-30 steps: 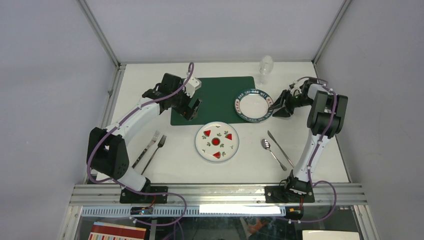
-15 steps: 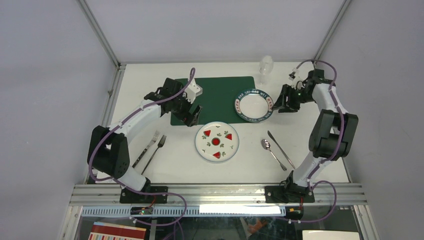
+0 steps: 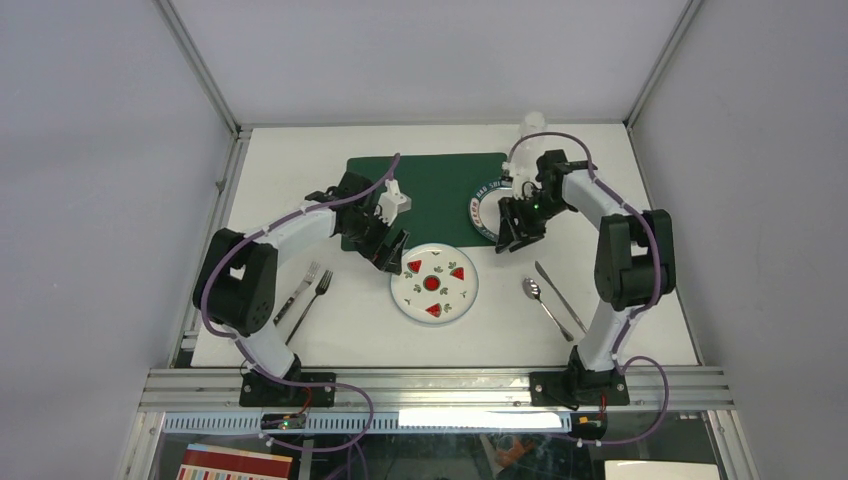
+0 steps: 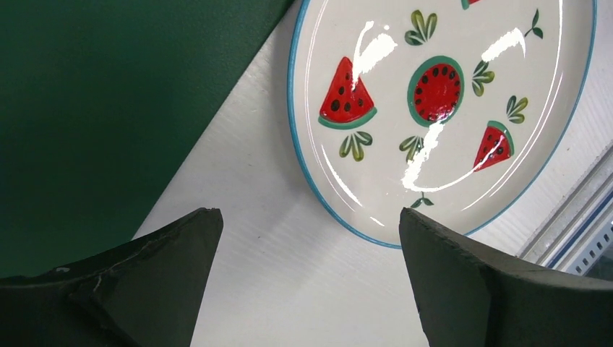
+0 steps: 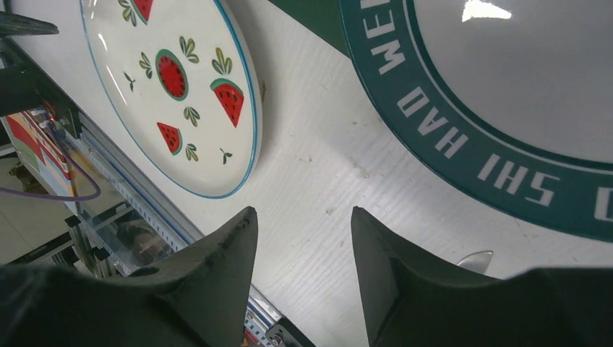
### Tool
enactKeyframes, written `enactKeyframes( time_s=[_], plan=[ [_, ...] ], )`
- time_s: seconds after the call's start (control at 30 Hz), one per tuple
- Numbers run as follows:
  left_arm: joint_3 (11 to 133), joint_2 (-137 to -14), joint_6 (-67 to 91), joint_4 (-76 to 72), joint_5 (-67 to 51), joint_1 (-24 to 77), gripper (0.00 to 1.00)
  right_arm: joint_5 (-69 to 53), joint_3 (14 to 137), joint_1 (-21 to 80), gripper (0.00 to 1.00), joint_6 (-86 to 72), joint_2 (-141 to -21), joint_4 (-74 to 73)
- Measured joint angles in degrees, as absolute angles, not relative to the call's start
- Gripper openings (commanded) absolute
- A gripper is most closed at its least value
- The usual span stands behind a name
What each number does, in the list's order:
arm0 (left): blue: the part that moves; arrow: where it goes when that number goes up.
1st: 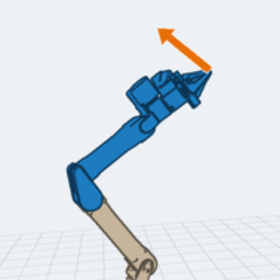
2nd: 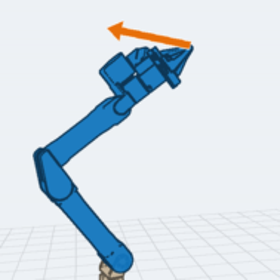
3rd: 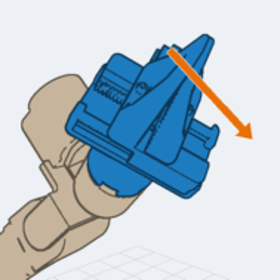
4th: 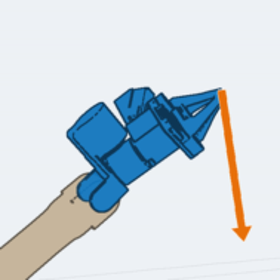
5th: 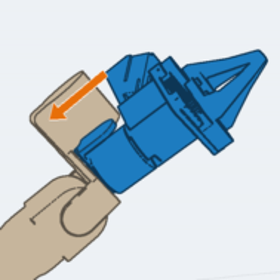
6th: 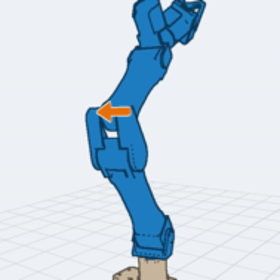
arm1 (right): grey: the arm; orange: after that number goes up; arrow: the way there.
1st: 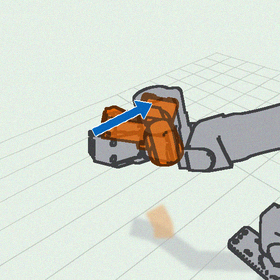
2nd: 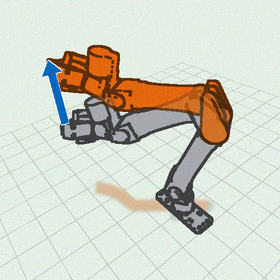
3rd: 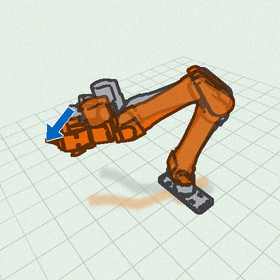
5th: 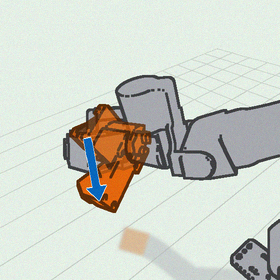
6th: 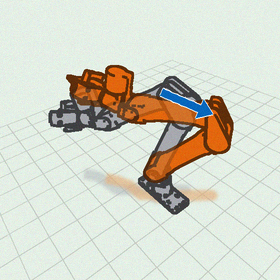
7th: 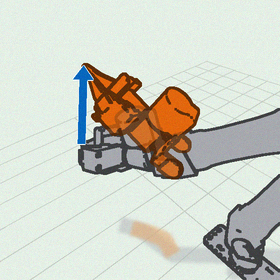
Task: Set the dinner table for one person
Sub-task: Pick up the plate at the center of the board.
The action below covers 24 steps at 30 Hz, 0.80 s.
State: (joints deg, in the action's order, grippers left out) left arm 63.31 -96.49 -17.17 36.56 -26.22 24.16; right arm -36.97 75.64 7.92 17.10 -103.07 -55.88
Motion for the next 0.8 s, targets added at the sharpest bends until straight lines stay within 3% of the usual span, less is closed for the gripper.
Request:
enactKeyframes(
  time_s=[0.57, 0.8],
  plan=[
    [61.3, -99.9, -16.1, 35.9, -30.4, 24.2, 0.96, -24.9, 66.8, 23.5, 0.51, 7.3, -104.5, -37.8],
    [60.5, -99.2, -14.5, 35.9, -29.9, 24.2, 0.85, -21.2, 62.3, 25.6, 0.50, 2.7, -101.2, -31.5]
  ],
)
